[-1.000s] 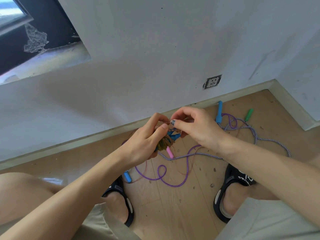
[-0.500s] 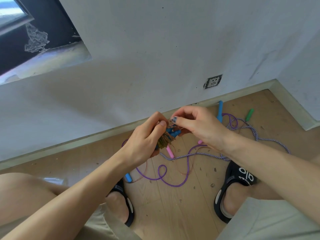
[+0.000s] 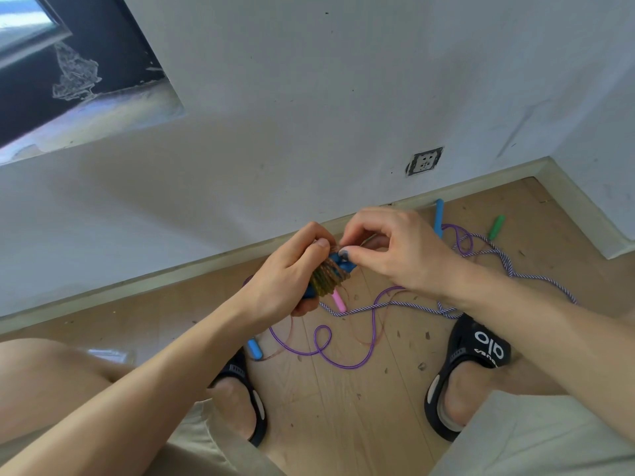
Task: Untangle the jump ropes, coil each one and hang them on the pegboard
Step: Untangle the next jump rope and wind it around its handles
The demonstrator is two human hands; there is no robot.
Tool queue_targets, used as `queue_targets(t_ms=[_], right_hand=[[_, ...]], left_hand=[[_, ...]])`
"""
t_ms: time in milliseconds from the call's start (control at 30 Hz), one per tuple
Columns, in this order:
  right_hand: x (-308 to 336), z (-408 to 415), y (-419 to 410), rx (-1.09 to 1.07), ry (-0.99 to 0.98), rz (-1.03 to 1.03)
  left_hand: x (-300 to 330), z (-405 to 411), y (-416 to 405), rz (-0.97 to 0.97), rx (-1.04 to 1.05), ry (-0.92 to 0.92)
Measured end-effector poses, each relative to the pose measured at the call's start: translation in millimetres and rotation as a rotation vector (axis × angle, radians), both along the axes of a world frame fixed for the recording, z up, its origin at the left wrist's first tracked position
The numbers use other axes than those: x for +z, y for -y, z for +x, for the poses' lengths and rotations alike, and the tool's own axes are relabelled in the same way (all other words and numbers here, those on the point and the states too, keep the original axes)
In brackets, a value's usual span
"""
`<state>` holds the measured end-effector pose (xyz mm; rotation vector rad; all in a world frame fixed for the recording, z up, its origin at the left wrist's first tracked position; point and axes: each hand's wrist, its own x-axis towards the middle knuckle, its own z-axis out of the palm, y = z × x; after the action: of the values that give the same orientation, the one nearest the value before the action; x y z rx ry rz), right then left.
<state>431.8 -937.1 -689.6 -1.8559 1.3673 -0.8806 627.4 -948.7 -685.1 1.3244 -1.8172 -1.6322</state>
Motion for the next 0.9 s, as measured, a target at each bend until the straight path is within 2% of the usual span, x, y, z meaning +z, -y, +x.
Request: queue_targets(t_ms=[500, 600, 700, 900], right_hand=[[23, -14, 13, 0.117, -0.008, 0.359], [22, -13, 12, 0.134, -0.055, 0.361], [18, -9, 7, 0.112, -0.117, 0.273], [9, 1, 1, -0.075, 0.098, 0.300]], left_hand=[[2, 0, 4, -0.082, -0.099, 0.100], [4, 1, 7, -0.148, -0.130, 0.127], [4, 1, 8, -0.174, -0.138, 0.146], [2, -1, 9, -0.199, -0.116, 0.163]])
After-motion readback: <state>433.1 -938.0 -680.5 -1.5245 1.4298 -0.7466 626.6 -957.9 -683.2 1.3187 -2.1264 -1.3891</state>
